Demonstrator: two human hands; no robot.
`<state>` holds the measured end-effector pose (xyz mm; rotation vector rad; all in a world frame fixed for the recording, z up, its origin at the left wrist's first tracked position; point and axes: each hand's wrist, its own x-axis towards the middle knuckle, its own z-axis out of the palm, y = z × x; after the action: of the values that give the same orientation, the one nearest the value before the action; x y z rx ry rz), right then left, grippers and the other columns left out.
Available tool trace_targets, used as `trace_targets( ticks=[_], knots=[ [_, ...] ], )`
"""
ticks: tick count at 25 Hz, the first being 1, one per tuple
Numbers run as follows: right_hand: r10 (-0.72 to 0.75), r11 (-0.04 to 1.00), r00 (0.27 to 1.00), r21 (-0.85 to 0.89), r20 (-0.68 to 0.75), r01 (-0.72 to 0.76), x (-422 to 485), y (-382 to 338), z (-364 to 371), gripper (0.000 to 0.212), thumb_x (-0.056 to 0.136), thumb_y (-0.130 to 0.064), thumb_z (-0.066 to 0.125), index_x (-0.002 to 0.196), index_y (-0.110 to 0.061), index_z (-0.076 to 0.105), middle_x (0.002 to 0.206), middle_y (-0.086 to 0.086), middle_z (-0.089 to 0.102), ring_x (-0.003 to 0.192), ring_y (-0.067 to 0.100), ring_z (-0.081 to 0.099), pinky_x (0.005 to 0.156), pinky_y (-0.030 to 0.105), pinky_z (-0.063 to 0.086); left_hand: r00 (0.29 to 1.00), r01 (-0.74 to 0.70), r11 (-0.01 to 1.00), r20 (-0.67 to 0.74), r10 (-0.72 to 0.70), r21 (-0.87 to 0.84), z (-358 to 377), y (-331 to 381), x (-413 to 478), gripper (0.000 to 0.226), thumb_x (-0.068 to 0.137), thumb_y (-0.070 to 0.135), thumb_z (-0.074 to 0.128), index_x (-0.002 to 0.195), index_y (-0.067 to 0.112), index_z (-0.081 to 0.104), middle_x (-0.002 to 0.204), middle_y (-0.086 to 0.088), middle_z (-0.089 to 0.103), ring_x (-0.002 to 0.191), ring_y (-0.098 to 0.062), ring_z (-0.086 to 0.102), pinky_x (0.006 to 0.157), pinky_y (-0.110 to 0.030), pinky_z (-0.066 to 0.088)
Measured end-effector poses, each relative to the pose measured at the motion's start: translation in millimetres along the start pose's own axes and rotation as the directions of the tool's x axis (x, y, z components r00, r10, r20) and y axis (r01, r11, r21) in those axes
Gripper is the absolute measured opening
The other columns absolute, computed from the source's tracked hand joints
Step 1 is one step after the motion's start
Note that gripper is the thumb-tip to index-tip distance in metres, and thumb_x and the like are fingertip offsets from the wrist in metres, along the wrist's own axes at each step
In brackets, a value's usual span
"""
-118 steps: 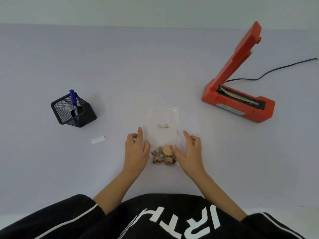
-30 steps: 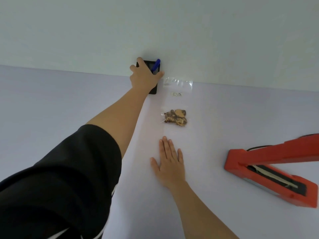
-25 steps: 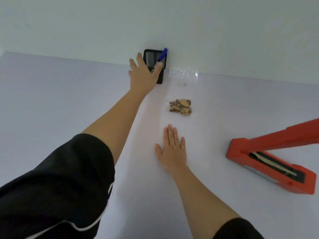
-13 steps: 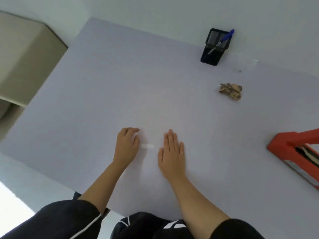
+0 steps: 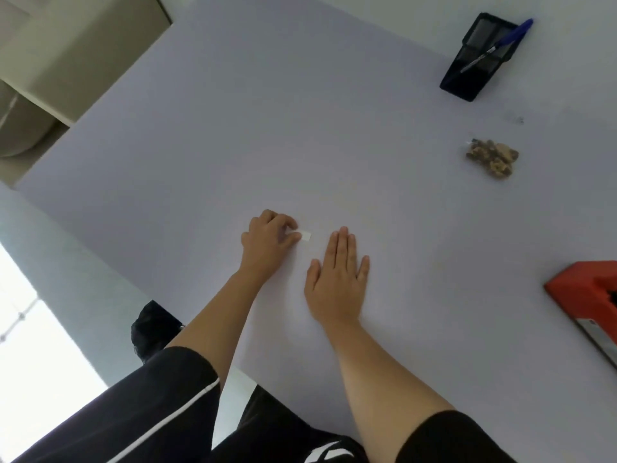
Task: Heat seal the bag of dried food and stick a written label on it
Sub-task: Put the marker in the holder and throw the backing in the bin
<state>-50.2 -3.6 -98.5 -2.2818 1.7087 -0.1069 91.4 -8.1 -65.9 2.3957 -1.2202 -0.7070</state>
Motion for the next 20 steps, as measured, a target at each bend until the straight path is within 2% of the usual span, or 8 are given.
trace_targets(
  ticks=[5,7,10,12,15,18,20],
  knots=[
    [-0.014,1.000,1.000,-0.007,-0.005,0.014,-1,0,2,0.061,0.092,-0.035,0.024,0.145,-0.006,0.021,0.155,0.008,0.023,0.142,0.021,0.021,0.112,0.046,0.012,0.998,-0.056,0.998,-0.024,0.056,0.008,4,3,-3,0.016,0.089,0.026,0.060,0.097,0.012,0.064,0.107,-0.005,0.055,0.101,-0.022,0.049,0.088,-0.039,0.044],
    [-0.032,0.999,0.999,-0.016,0.020,0.032,1,1,2,0.062,0.091,-0.037,0.017,0.145,-0.006,0.018,0.156,0.008,0.019,0.143,0.021,0.017,0.113,0.047,0.011,0.996,-0.078,0.994,-0.047,0.075,-0.072,-1,5,-10,0.012,0.091,0.018,0.056,0.096,0.007,0.060,0.098,-0.007,0.057,0.091,-0.021,0.051,0.080,-0.031,0.045],
    [-0.025,0.999,1.000,-0.022,0.018,0.026,0,0,-1,0.065,0.090,-0.039,0.009,0.146,-0.005,0.015,0.156,0.009,0.015,0.144,0.023,0.015,0.114,0.048,0.011,0.990,0.030,0.935,-0.121,-0.078,-0.353,-22,-9,-29,0.007,0.087,0.013,0.061,0.093,0.010,0.060,0.086,0.001,0.060,0.072,-0.008,0.054,0.064,-0.010,0.043],
    [-0.044,0.999,0.999,-0.014,-0.019,0.044,-18,-16,-1,0.062,0.092,-0.037,0.015,0.144,-0.004,0.024,0.153,0.011,0.025,0.141,0.025,0.025,0.112,0.050,0.020,0.974,0.098,0.882,-0.139,-0.181,-0.460,-41,-38,-46,0.015,0.084,0.013,0.064,0.100,0.014,0.063,0.086,0.003,0.061,0.071,-0.002,0.055,0.065,-0.005,0.044],
    [-0.167,0.983,0.986,0.082,0.014,0.166,-66,-70,17,0.063,0.091,-0.039,0.014,0.144,-0.007,0.025,0.154,0.009,0.024,0.142,0.024,0.023,0.113,0.048,0.017,0.949,0.173,0.853,-0.147,-0.278,-0.492,-69,-94,-72,0.022,0.085,0.014,0.064,0.106,0.014,0.070,0.091,-0.001,0.066,0.080,-0.011,0.060,0.081,-0.020,0.049],
    [-0.286,0.945,0.958,0.170,0.022,0.278,-113,-142,36,0.061,0.093,-0.039,0.015,0.145,-0.008,0.023,0.155,0.008,0.021,0.143,0.022,0.017,0.114,0.043,0.009,0.912,0.203,0.797,-0.187,-0.365,-0.569,-105,-158,-107,0.018,0.086,0.010,0.060,0.099,0.013,0.073,0.086,-0.002,0.069,0.079,-0.014,0.063,0.072,-0.012,0.049],
    [-0.404,0.894,0.913,0.237,0.058,0.381,-146,-188,45,0.059,0.094,-0.039,0.017,0.145,-0.009,0.023,0.155,0.007,0.019,0.144,0.021,0.013,0.114,0.039,0.004,0.874,0.241,0.743,-0.193,-0.445,-0.625,-129,-208,-134,0.017,0.087,0.007,0.058,0.097,0.012,0.071,0.084,-0.003,0.068,0.079,-0.018,0.066,0.077,-0.020,0.053]
  ],
)
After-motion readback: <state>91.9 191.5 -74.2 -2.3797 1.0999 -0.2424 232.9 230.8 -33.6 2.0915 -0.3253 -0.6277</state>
